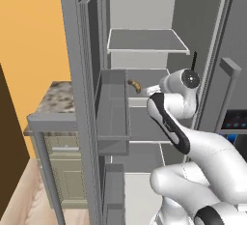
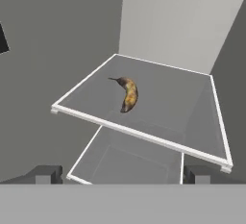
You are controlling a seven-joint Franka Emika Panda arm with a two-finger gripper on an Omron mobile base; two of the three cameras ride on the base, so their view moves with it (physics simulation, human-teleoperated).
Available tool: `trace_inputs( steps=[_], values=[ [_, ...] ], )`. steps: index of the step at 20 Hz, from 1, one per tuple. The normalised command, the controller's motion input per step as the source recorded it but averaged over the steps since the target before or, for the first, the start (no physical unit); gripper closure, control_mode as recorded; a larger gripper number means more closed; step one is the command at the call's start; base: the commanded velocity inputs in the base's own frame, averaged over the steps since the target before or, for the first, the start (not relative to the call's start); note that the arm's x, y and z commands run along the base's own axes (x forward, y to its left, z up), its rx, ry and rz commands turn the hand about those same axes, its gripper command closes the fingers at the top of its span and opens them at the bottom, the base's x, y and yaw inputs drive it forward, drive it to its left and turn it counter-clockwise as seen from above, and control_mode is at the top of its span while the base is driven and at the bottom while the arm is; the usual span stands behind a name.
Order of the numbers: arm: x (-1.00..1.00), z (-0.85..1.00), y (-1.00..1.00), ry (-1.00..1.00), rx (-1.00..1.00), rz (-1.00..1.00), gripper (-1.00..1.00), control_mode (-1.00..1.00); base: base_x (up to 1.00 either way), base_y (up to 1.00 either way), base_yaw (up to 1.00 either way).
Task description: Retrieve the orange and banana from the fridge and place them into the bowl on the dining table.
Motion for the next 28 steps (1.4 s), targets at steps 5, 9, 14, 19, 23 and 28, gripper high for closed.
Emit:
trace_inputs(
  steps=[5,9,14,19,23,28],
  values=[
    [0.52,-0.13,0.01,0.08,0.01,0.0,-1.0,-1.0,0.0,0.0,0.0],
    [0.39,-0.13,0.0,0.04,0.03,0.0,-1.0,-1.0,0.0,0.0,0.0],
    [0.38,-0.26,0.02,0.0,0.01,0.0,-1.0,-1.0,0.0,0.0,0.0],
    [0.42,-0.22,0.0,0.0,0.0,0.0,-1.0,-1.0,0.0,0.0,0.0],
    [0.46,-0.13,0.0,0.0,0.0,0.0,-1.0,-1.0,0.0,0.0,0.0],
    [0.48,-0.14,0.02,0.0,0.0,0.0,-1.0,-1.0,0.0,0.0,0.0]
  ],
)
